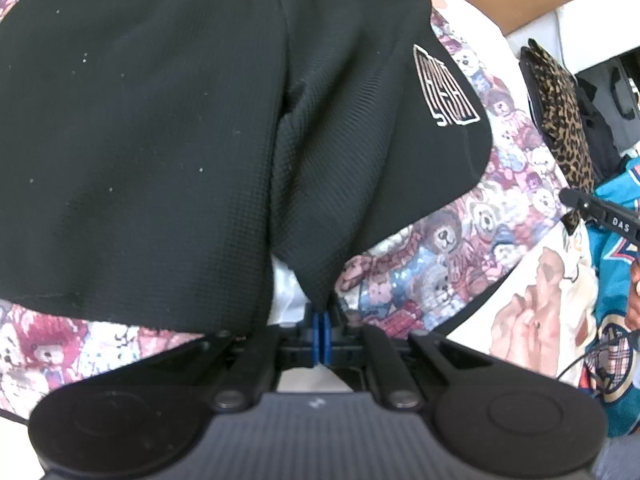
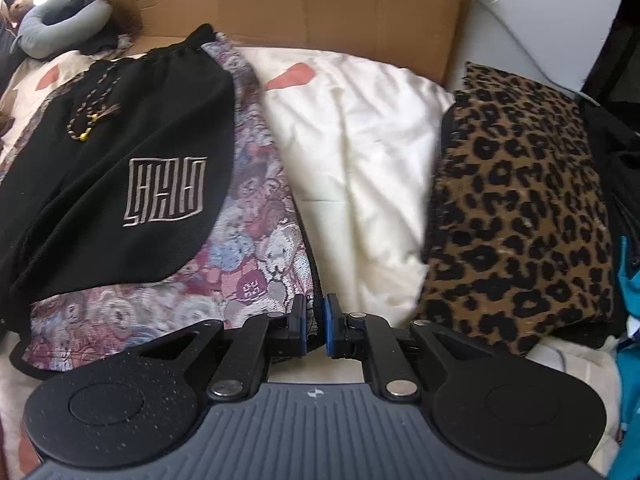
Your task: Fold clothes
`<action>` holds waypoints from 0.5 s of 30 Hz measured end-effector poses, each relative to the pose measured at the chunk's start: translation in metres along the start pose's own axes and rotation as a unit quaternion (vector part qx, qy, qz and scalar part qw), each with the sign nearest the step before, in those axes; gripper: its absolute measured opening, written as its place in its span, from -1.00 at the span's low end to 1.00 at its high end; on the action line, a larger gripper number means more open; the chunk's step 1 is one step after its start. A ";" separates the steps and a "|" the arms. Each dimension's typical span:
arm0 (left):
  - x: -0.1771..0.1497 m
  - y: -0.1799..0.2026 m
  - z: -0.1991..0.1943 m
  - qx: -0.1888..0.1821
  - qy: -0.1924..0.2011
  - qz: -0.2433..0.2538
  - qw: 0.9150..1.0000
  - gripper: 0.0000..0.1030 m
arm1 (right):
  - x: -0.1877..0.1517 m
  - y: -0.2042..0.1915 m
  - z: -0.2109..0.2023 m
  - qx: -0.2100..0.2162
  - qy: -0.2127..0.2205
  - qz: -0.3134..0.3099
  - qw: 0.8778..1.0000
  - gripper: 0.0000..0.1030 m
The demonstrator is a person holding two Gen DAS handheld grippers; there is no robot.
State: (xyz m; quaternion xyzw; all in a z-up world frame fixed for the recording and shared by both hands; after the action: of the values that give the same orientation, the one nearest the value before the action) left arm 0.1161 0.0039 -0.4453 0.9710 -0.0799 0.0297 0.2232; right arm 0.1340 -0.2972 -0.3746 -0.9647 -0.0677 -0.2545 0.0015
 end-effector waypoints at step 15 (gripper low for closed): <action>0.004 0.007 0.013 -0.038 -0.006 -0.032 0.999 -0.52 | -0.013 0.020 0.008 -0.015 -0.029 0.039 0.999 -0.88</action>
State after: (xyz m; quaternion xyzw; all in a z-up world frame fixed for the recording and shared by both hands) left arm 0.1188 -0.0089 -0.4538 0.9641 -0.0517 0.0137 0.2601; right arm 0.1294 -0.3181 -0.3878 -0.9735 -0.0263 -0.2270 -0.0047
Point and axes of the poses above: each gripper's, at about its wrist camera, not at the fingertips, and z roughly the way its jaws point, y to its right, x to its top, the point moved 7 cm from there along z, roughly the way its jaws point, and after that the axes turned 3 degrees about -z, right-handed, at the moved point
